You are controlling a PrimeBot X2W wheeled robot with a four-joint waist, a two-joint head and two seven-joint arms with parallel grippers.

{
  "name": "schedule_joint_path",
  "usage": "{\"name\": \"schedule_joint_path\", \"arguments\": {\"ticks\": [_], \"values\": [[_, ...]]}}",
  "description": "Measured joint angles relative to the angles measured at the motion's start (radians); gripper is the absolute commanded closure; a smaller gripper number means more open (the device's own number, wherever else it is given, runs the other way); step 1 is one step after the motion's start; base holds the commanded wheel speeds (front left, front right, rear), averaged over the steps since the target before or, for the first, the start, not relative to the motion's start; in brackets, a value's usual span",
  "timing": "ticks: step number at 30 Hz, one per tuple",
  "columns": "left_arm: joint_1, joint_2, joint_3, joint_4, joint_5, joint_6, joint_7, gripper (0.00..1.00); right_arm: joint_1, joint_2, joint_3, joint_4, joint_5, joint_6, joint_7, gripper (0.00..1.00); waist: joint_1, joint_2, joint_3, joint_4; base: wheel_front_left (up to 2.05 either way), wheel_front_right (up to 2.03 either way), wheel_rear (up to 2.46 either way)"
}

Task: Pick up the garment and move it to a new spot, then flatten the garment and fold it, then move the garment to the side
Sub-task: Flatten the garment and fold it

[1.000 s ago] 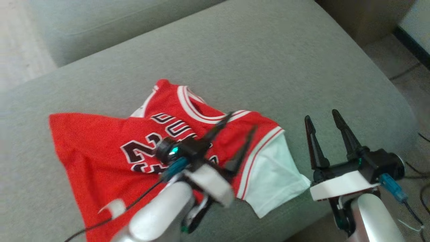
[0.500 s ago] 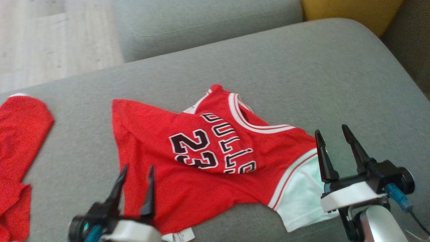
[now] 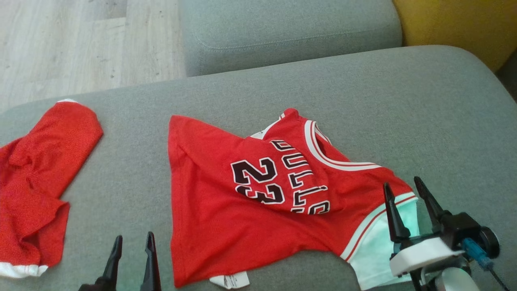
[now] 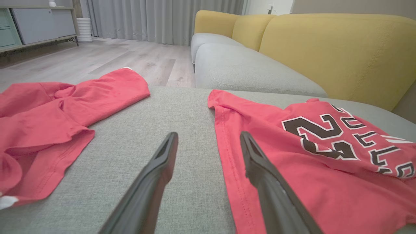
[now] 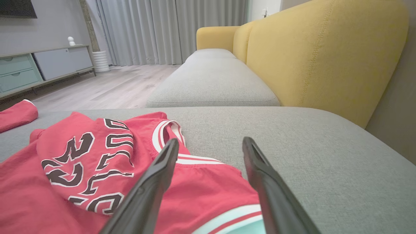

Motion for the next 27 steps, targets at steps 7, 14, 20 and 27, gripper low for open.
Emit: {"name": "schedule_joint_path", "arguments": {"ticks": [7, 14, 20, 27], "values": [[0.000, -0.056, 0.073, 0.040, 0.058, -0.069, 0.000, 0.00, 0.000, 0.002, 0.004, 0.017, -0.008, 0.000, 0.000, 0.00, 0.0000, 0.0000, 0.000, 0.000, 0.00, 0.00, 0.00], [-0.002, -0.086, 0.127, 0.053, 0.117, -0.118, 0.000, 0.00, 0.000, 0.003, 0.004, 0.020, -0.008, 0.000, 0.000, 0.00, 0.0001, 0.0000, 0.003, -0.004, 0.00, 0.00, 0.00], [-0.002, -0.103, 0.162, 0.063, 0.152, -0.147, 0.000, 0.00, 0.000, 0.004, 0.008, 0.024, -0.008, 0.000, 0.000, 0.00, 0.0001, 0.0000, -0.004, -0.006, 0.00, 0.00, 0.00], [-0.002, -0.118, 0.167, 0.080, 0.178, -0.185, 0.000, 0.00, 0.000, 0.004, 0.024, 0.028, -0.005, 0.000, 0.000, 0.00, 0.0001, 0.0000, -0.009, -0.011, 0.00, 0.00, 0.00]]}}
